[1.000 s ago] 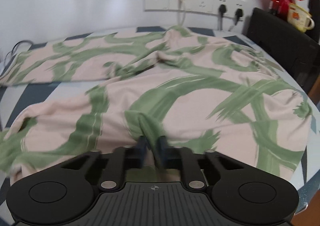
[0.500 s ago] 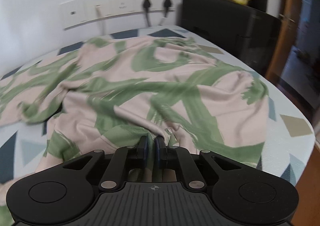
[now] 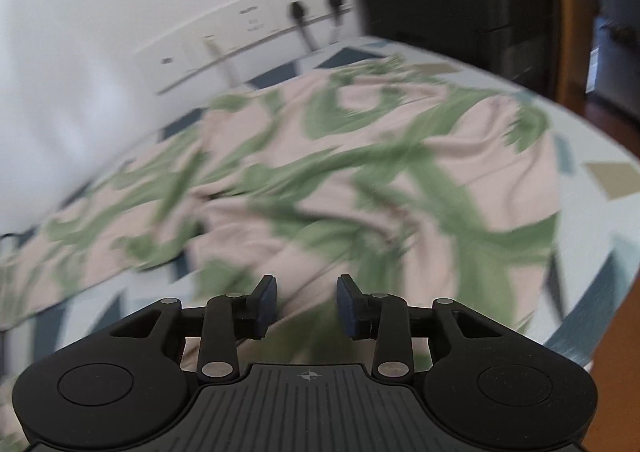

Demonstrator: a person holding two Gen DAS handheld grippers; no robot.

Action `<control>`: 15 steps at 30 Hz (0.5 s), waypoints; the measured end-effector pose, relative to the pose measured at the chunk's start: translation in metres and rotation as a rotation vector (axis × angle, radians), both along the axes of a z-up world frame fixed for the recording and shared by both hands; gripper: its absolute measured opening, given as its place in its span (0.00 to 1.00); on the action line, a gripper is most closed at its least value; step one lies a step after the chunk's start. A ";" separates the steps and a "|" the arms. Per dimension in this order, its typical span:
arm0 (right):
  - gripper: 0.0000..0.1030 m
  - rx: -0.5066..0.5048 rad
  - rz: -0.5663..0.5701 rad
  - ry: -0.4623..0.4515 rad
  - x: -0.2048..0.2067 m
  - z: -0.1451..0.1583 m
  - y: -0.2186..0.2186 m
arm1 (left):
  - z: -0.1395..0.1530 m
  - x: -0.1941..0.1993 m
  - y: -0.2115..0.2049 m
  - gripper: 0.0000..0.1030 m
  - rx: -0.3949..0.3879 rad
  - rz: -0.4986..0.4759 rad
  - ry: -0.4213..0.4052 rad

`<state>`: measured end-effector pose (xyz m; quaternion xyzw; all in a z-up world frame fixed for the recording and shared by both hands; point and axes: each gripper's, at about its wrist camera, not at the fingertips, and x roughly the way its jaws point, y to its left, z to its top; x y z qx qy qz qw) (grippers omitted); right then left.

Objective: Fold clothes

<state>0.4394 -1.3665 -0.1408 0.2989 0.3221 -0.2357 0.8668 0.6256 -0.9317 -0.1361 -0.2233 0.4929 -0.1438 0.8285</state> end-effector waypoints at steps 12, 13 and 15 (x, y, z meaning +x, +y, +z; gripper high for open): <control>0.37 0.385 0.099 -0.071 0.016 -0.004 0.029 | 0.013 -0.028 0.017 0.09 -0.001 0.189 -0.044; 0.37 0.401 0.103 -0.065 0.019 -0.006 0.032 | 0.019 -0.038 0.026 0.09 0.003 0.225 -0.058; 0.33 0.434 0.115 -0.060 0.024 -0.009 0.037 | 0.035 -0.060 0.046 0.09 0.011 0.298 -0.094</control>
